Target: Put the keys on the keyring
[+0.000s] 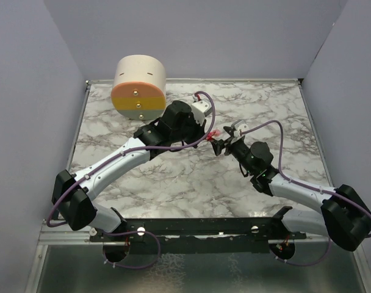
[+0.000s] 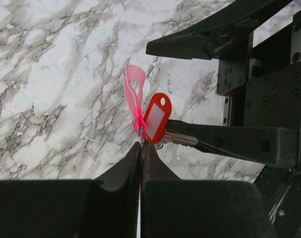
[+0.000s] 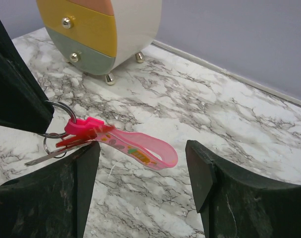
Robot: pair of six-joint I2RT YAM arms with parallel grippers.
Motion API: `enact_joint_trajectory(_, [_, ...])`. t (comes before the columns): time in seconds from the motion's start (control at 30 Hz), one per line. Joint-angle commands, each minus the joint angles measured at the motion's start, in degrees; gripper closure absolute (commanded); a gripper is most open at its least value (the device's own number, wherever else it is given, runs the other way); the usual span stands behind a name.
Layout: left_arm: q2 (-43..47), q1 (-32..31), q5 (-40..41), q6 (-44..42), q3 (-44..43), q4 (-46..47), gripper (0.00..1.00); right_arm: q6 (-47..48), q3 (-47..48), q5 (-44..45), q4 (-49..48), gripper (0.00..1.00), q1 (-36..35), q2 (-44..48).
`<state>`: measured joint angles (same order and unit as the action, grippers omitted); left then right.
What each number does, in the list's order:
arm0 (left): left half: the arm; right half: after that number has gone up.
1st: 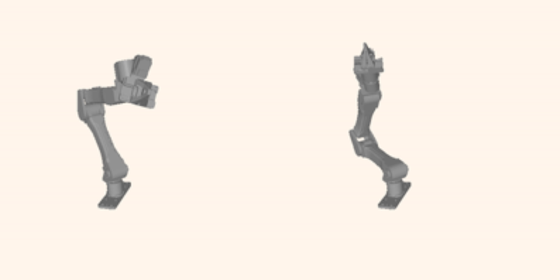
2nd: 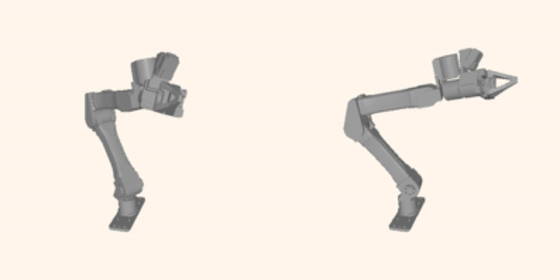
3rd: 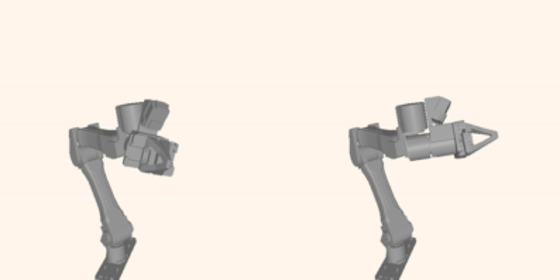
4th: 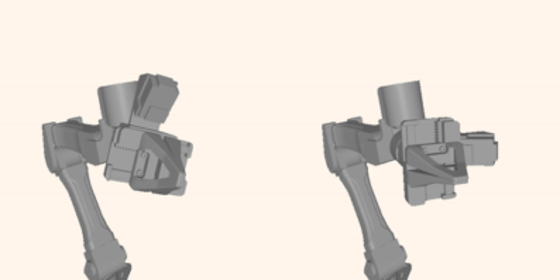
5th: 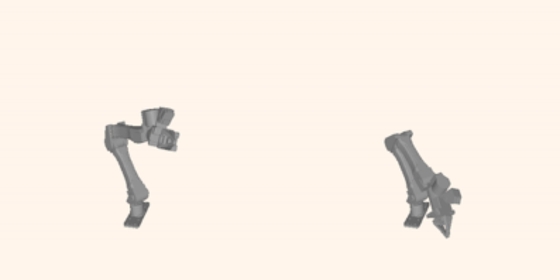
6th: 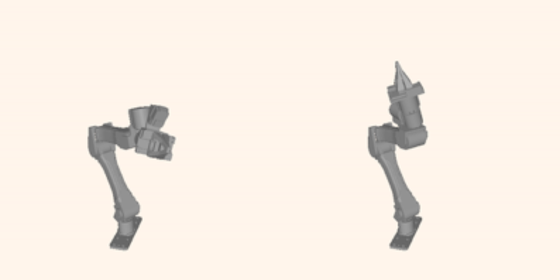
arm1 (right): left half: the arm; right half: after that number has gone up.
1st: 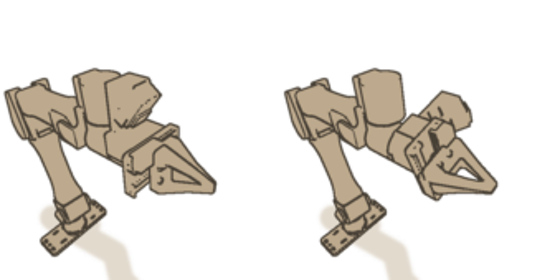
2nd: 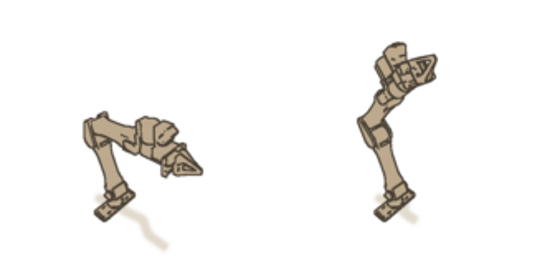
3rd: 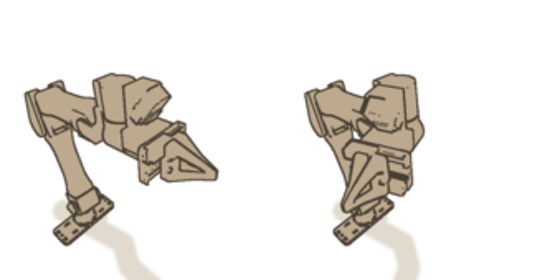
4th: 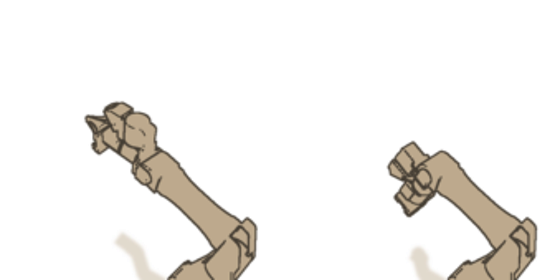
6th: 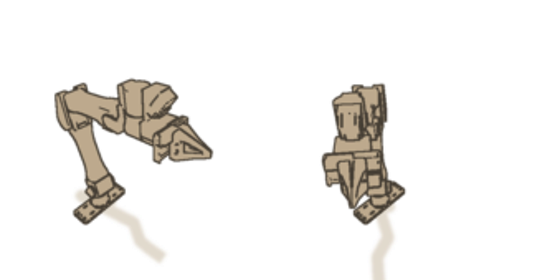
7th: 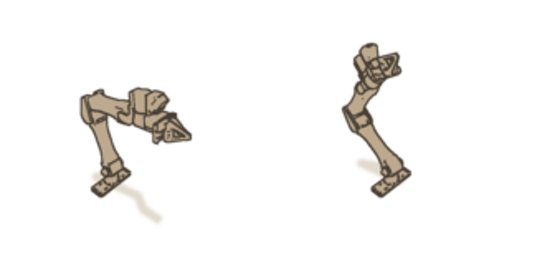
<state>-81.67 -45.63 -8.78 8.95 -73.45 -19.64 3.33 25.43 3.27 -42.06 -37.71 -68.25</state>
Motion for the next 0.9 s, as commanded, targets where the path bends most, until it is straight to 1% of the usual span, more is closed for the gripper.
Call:
enact_joint_trajectory(0.0, [1.17, -0.57, -1.34, 0.56, -0.82, -2.57, 1.00, 0.43, -0.73, 1.77, -2.20, 0.30, 0.10, 2.42])
enact_joint_trajectory(0.33, [-0.60, -1.04, -0.52, -0.13, -1.84, -5.27, 1.00, -0.15, -1.17, 1.63, -1.34, 0.30, 0.10, 4.50])
enact_joint_trajectory(0.53, [-2.95, -1.04, 0.41, -1.04, -4.38, -8.15, 1.00, -1.26, -0.37, 7.09, 2.35, 0.30, 0.10, 5.10])
enact_joint_trajectory(0.67, [-5.36, -1.13, 0.67, -1.53, -7.78, -10.57, 1.00, -1.70, -0.89, 6.84, 2.68, 0.29, 0.10, 6.98])
enact_joint_trajectory(0.87, [-9.00, -1.13, 4.10, -2.49, -13.25, -15.17, 1.00, -2.73, -2.03, 6.05, 4.29, 0.29, 0.10, 11.80])
